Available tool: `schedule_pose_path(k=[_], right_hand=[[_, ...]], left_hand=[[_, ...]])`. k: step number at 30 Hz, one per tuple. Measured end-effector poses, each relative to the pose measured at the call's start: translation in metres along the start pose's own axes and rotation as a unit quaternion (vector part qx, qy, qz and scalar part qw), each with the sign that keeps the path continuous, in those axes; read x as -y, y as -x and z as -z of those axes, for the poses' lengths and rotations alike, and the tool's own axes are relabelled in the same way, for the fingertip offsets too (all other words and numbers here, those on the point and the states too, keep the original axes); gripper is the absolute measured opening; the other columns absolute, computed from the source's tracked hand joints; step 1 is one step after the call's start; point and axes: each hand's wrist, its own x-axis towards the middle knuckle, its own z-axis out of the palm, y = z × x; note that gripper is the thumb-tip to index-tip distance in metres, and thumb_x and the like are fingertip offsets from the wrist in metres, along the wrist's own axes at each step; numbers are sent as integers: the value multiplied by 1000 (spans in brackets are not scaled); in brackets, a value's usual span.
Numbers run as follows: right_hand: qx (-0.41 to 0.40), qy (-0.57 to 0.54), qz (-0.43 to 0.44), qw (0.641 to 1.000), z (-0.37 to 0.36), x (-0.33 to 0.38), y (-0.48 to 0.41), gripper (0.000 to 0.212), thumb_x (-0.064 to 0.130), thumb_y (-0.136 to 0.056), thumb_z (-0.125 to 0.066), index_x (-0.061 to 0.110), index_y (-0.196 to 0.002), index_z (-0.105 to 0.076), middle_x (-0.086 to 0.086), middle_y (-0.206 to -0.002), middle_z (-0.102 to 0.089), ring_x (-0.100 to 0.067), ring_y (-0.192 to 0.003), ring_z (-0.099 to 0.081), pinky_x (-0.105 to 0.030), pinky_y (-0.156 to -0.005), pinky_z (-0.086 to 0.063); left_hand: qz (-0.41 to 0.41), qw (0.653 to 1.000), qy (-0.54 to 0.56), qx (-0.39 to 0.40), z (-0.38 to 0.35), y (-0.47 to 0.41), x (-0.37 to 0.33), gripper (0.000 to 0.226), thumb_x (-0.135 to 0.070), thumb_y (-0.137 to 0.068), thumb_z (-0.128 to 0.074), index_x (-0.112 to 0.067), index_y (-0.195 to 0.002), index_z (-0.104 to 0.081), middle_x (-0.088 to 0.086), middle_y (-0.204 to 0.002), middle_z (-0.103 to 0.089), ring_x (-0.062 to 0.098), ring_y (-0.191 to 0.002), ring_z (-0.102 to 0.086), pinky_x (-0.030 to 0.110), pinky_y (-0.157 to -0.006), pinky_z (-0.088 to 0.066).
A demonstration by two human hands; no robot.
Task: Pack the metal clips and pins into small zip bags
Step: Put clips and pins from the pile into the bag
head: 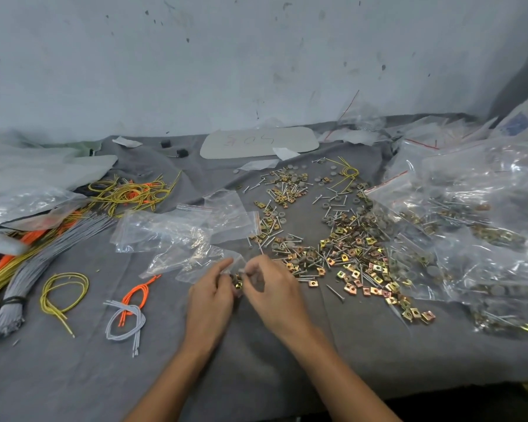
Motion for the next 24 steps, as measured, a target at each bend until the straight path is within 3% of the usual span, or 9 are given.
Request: schedule_pose_path(k=[3, 5, 7, 9, 12, 14, 17, 20, 24], right_hand=[[23, 28, 32, 999, 1, 2, 2, 10, 20, -88, -69, 22, -88, -59, 14, -82, -59, -10, -82, -50, -27, -70, -44], [56, 54, 51, 996, 0, 0, 1, 3, 24, -94, -62, 25, -96, -64, 10, -90, -68, -15, -86, -52, -33, -76, -47], [94, 69, 73, 991, 0, -1, -3, 16, 24, -98, -54, 28, -107, -67, 8, -96, -73, -17, -83, -53, -32, -84, -44], [98, 48, 79, 991, 1, 0, -5, 21, 20, -97, -53, 26, -107, -70, 8, -97, -74, -15, -82, -59, -31, -87, -42], [-4, 20, 42, 999, 6, -8, -6, 18, 18, -92, -61, 23, -103, -75, 8, -97, -74, -8, -87, -57, -28, -83, -44], [-37, 62, -6, 997, 17, -21, -14, 19, 19, -94, -59, 25, -105, -73, 10, -101, -72, -11, -94, -55, -28, -84, -44], [-25, 164, -53, 985, 39, -43, -36, 23, 21, -98, -54, 27, -114, -69, 5, -109, -70, -19, -100, -52, -33, -87, -43], [39, 262, -76, 961, 48, -56, -52, 27, 32, -102, -47, 31, -122, -65, 4, -117, -65, -23, -105, -49, -36, -89, -38], [29, 292, -74, 953, 42, -63, -49, 25, 33, -103, -47, 31, -119, -65, 7, -115, -66, -23, -105, -51, -37, -89, -36]], left_hand=[[-9, 1000, -22, -3, 3, 1, 0, 48, -33, -87, -43, -25, -129, -66, -3, -76, -72, 15, -72, -65, 47, -80, -55], [-27, 999, -39, -6, 3, 0, 0, 49, -31, -87, -43, -23, -129, -66, -3, -98, -76, 12, -93, -69, 44, -94, -55], [-44, 998, -48, -11, 3, 0, 0, 47, -31, -88, -43, -23, -128, -67, -1, -111, -75, 8, -103, -67, 41, -100, -52], [-41, 999, -32, -9, 2, 0, 0, 45, -31, -88, -44, -24, -126, -67, 5, -102, -75, 8, -91, -65, 42, -93, -54], [-20, 1000, -11, 0, 1, 0, 3, 43, -34, -89, -44, -29, -124, -67, -2, -74, -69, 14, -69, -61, 44, -76, -54], [-11, 1000, -7, 5, 0, 0, 4, 43, -36, -89, -43, -33, -124, -66, -5, -66, -64, 16, -61, -57, 42, -67, -51], [-8, 1000, 2, 10, -1, 0, 4, 44, -36, -88, -42, -35, -125, -65, -3, -64, -64, 15, -57, -56, 37, -62, -48], [-9, 1000, 9, 8, 0, 1, 4, 44, -35, -88, -41, -34, -125, -65, -2, -65, -64, 15, -56, -56, 36, -60, -48], [-14, 1000, 2, 7, -1, 1, 1, 44, -34, -88, -41, -33, -125, -66, 0, -63, -65, 16, -56, -57, 39, -63, -51]])
